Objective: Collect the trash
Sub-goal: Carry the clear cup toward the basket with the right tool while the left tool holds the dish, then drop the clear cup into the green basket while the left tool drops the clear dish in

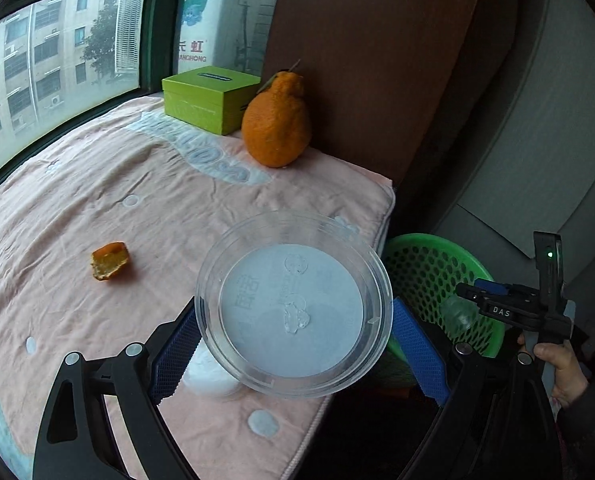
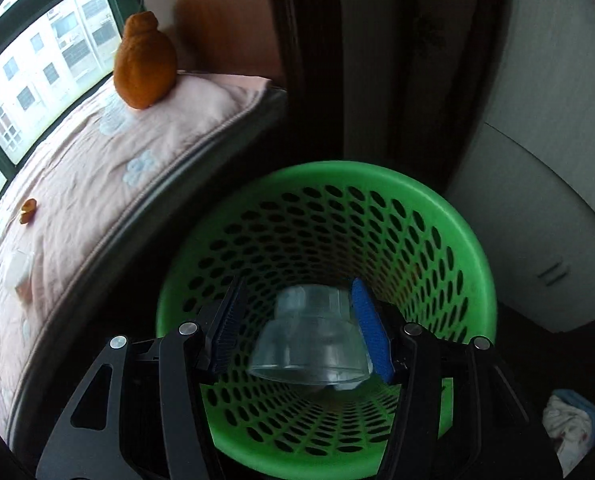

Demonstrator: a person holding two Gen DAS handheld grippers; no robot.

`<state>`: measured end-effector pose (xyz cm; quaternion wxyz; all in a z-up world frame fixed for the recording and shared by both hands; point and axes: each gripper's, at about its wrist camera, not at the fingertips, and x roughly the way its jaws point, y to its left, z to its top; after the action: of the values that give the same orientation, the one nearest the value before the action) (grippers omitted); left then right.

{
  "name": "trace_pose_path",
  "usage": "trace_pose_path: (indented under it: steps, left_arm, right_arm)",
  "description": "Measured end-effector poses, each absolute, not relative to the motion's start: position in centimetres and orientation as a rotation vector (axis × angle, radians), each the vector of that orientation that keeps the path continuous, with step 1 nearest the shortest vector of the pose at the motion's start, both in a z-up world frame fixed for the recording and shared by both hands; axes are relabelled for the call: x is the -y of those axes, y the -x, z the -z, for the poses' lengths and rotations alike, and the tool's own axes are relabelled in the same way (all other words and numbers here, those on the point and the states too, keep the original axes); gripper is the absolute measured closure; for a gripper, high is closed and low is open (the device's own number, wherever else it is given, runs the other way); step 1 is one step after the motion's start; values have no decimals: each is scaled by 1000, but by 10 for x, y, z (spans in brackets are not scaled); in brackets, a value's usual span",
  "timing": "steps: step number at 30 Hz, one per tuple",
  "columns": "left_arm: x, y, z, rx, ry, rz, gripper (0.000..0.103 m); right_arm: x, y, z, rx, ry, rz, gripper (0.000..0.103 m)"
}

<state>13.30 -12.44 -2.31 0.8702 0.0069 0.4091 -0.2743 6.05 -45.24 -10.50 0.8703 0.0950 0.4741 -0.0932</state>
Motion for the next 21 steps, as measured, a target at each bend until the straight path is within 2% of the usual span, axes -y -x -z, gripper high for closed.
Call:
trace_pose_path:
  steps: [11,21]
  left_arm:
    - [181,-123,33,-899,-74,645,15]
    - [247,-116,59,-968,-143,736,15]
  right_arm:
    - [475,-42,103,-956,-231,216,47]
    - [479,-15,70,-859,-242,216,32]
